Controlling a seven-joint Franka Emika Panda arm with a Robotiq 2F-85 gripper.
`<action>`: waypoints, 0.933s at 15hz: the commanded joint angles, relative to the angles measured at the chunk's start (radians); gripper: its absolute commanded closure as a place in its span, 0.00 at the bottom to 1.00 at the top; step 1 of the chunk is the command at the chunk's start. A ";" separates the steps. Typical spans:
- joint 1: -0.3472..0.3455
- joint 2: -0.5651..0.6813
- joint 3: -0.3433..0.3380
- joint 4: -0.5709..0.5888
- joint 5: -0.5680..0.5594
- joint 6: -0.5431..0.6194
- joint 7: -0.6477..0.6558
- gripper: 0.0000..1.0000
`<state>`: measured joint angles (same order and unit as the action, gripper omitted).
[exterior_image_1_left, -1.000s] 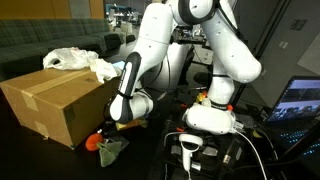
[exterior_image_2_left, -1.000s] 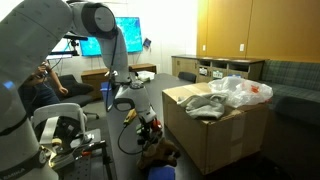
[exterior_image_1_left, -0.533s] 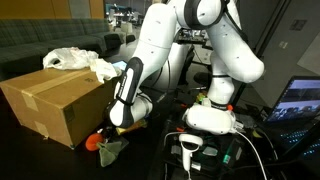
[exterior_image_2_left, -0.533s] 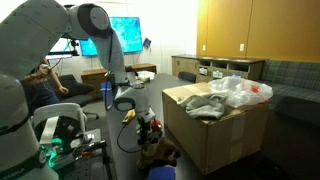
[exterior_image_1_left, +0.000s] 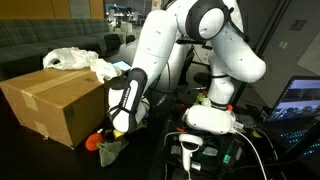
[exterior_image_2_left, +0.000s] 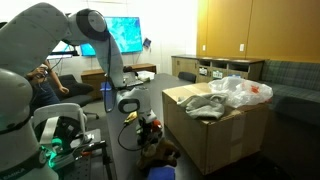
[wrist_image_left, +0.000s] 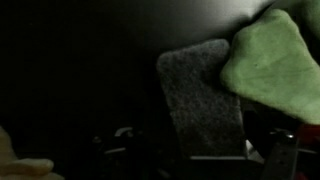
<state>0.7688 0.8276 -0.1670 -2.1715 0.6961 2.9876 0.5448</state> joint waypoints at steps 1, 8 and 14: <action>-0.006 0.002 -0.014 0.012 -0.109 -0.052 0.104 0.34; -0.088 -0.086 0.040 -0.061 -0.296 -0.107 0.121 0.68; -0.109 -0.202 0.044 -0.177 -0.417 -0.207 0.124 0.68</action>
<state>0.6817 0.7350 -0.1380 -2.2513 0.3409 2.8259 0.6515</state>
